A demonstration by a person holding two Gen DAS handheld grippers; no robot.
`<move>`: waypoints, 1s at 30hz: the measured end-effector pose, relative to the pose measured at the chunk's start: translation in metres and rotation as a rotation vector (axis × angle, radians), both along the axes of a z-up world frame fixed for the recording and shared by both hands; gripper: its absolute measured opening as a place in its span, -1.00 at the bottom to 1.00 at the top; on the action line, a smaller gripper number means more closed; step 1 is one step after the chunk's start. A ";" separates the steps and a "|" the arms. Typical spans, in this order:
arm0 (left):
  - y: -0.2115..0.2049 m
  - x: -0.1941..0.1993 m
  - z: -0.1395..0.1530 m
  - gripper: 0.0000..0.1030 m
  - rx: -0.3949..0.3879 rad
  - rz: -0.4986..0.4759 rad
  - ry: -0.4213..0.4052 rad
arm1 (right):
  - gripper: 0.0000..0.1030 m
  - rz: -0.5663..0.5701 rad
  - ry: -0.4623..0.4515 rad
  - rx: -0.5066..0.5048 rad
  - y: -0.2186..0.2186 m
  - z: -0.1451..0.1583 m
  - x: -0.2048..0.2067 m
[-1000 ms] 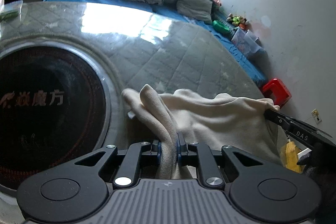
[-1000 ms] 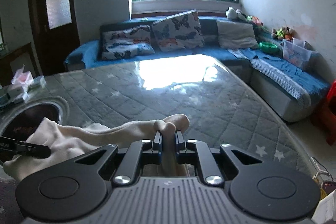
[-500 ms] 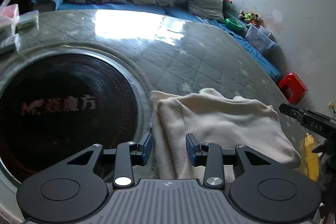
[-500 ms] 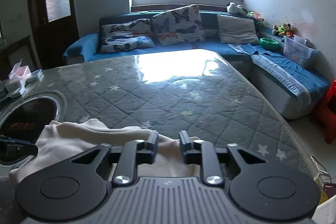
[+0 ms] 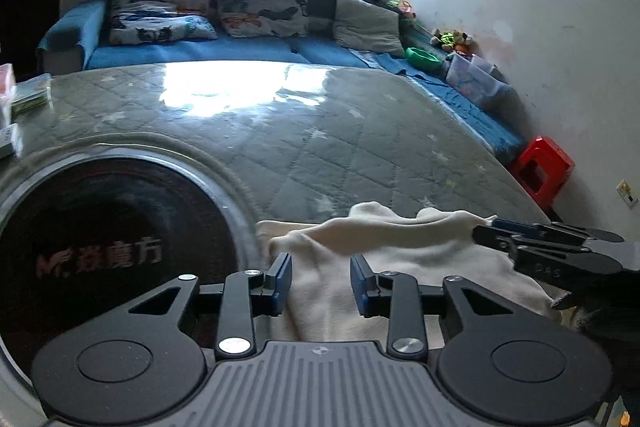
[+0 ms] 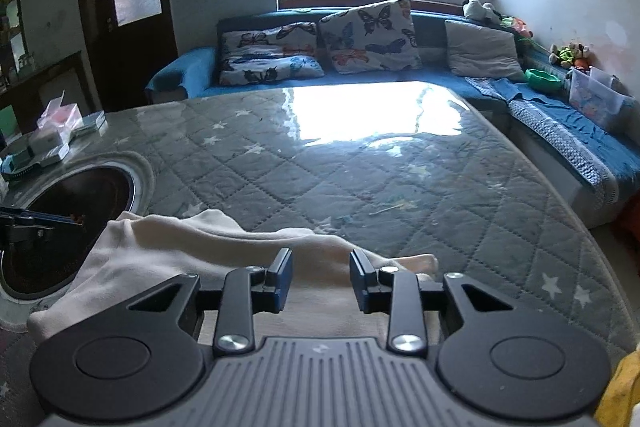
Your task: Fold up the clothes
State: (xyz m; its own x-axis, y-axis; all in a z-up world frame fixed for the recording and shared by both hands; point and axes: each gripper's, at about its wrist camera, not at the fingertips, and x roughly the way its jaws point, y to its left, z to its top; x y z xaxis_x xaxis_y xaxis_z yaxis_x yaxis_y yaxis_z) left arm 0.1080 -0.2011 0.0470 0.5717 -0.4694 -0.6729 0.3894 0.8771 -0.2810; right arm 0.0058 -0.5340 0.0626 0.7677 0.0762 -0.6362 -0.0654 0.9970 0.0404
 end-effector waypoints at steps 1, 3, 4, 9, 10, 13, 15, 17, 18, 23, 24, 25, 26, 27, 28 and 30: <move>-0.002 0.002 -0.003 -0.37 -0.001 -0.005 0.007 | -0.39 0.002 0.006 -0.002 0.001 -0.002 0.002; -0.006 0.005 -0.008 -0.37 0.001 -0.014 0.020 | -0.39 0.004 0.019 -0.008 0.003 -0.007 0.005; -0.008 0.007 -0.011 -0.37 0.008 -0.016 0.026 | -0.39 0.003 0.025 -0.010 0.004 -0.010 0.006; -0.010 0.014 -0.026 -0.37 0.031 -0.012 0.049 | -0.36 0.007 0.047 -0.016 0.005 -0.021 0.011; -0.010 0.014 -0.026 -0.37 0.030 -0.012 0.046 | -0.36 0.009 0.047 -0.016 0.005 -0.021 0.011; -0.010 0.011 -0.025 -0.37 0.031 -0.014 0.041 | -0.32 0.012 0.051 -0.025 0.004 -0.020 0.010; -0.008 0.005 -0.021 -0.37 0.022 -0.027 0.034 | -0.30 0.013 0.046 -0.028 0.004 -0.018 0.009; -0.006 -0.004 -0.016 -0.37 0.026 -0.042 0.017 | -0.23 0.012 0.036 -0.023 0.003 -0.013 0.005; -0.005 -0.009 -0.014 -0.37 0.030 -0.051 0.006 | -0.22 0.013 0.030 -0.023 0.004 -0.010 0.002; 0.002 -0.035 -0.005 -0.37 0.044 -0.096 -0.041 | -0.20 0.035 0.007 -0.024 0.009 0.001 -0.019; 0.004 -0.040 -0.004 -0.37 0.045 -0.102 -0.046 | -0.19 0.040 0.004 -0.024 0.010 0.003 -0.023; 0.006 -0.044 -0.005 -0.37 0.048 -0.105 -0.050 | -0.19 0.045 0.000 -0.024 0.012 0.005 -0.028; 0.008 -0.048 -0.005 -0.37 0.052 -0.107 -0.051 | -0.17 0.051 -0.003 -0.023 0.013 0.006 -0.032; 0.010 -0.051 -0.006 -0.37 0.054 -0.109 -0.053 | -0.17 0.057 -0.003 -0.021 0.014 0.007 -0.037; 0.013 -0.054 -0.007 -0.37 0.056 -0.111 -0.054 | -0.17 0.063 -0.004 -0.021 0.016 0.007 -0.041; 0.015 -0.059 -0.009 -0.37 0.058 -0.113 -0.059 | -0.17 0.075 -0.004 -0.021 0.020 0.006 -0.051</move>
State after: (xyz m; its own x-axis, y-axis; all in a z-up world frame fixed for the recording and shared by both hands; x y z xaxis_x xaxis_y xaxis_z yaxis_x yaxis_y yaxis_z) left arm 0.0493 -0.1859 0.0381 0.5565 -0.4944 -0.6678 0.5010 0.8408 -0.2050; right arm -0.0453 -0.5143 0.0685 0.7627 0.1205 -0.6355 -0.1402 0.9899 0.0194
